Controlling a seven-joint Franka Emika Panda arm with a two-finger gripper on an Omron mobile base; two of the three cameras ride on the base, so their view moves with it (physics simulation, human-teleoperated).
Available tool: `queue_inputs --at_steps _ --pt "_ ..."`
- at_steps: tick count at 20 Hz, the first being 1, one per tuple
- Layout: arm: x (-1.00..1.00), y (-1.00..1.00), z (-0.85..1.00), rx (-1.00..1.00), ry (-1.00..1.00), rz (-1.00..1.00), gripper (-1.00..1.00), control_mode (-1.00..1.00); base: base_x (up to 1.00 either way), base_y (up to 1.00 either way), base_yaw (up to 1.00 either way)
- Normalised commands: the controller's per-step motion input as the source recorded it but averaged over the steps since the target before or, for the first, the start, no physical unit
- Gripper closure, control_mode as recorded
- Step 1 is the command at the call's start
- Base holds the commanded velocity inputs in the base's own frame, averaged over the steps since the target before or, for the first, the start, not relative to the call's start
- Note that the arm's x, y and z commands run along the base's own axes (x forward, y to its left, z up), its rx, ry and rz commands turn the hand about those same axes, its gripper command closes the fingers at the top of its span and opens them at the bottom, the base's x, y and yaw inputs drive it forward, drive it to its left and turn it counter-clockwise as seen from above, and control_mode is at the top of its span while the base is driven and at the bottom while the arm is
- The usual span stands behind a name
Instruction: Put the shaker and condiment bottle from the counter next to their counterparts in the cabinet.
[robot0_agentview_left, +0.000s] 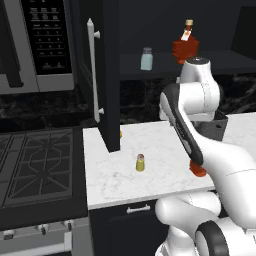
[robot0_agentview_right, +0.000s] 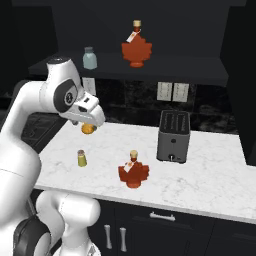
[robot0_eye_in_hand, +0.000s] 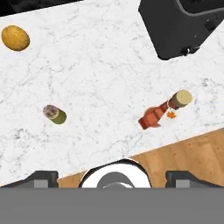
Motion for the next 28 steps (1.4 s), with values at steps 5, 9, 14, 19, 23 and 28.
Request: queue_inputs --at_steps 5,9,14,19,23,28 --pt "-0.05 -0.12 -0.51 -0.02 0.0 -0.39 -1.0 -1.0 0.0 0.0 0.0" --pt "0.0 0.0 -0.31 0.0 -0.02 -0.01 -1.0 -1.0 0.0 0.0 0.0" --pt "0.0 -0.18 -0.43 -0.01 -0.13 -0.01 -1.0 -1.0 0.0 0.0 0.0" --pt "-0.05 -0.12 -0.86 -0.15 -0.28 -0.06 -1.0 -1.0 0.0 0.0 0.0" --pt "-0.01 -0.21 -0.65 -0.11 -0.25 -0.23 -1.0 -1.0 0.0 0.0 0.0" --pt "0.0 -0.23 -0.31 0.0 -0.04 -0.24 -1.0 -1.0 0.0 0.0 0.0"
